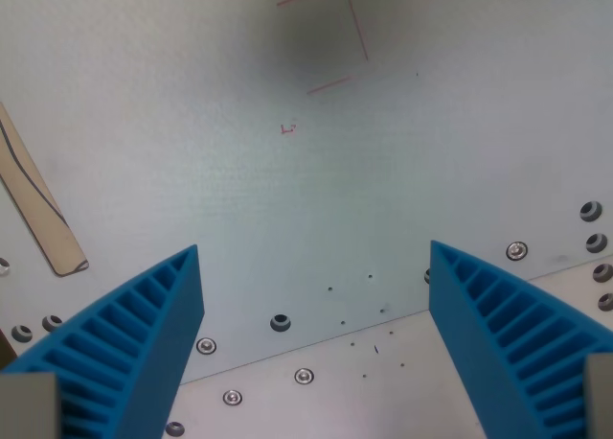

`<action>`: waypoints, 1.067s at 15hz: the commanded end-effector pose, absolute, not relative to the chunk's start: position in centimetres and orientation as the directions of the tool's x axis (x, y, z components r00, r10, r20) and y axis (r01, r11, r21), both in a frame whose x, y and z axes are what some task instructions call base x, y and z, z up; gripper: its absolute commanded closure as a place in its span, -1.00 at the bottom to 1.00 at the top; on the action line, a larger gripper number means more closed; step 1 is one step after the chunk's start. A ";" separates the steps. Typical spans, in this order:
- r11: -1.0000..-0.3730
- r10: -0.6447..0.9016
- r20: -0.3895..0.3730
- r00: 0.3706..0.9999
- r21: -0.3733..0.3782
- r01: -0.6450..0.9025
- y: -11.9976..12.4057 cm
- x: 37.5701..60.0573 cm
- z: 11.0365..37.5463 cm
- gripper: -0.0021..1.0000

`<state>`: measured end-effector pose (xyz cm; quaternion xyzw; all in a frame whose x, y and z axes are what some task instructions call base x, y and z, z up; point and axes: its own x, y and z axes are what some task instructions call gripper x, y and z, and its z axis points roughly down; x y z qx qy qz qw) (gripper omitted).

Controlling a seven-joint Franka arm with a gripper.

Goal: Rotate around base positive z

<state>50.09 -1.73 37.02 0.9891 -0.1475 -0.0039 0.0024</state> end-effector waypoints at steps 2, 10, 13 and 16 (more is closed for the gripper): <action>-0.963 -0.270 -0.003 0.963 0.005 -0.270 -1.7 50.1 37.2 -1.00; -0.984 -0.179 -0.003 0.984 0.005 -0.179 -1.7 50.1 37.2 -1.00; -0.989 -0.145 -0.003 0.989 0.005 -0.145 -1.7 50.1 37.2 -1.00; -0.994 -0.110 -0.003 0.994 0.006 -0.110 -1.7 50.1 37.2 -1.00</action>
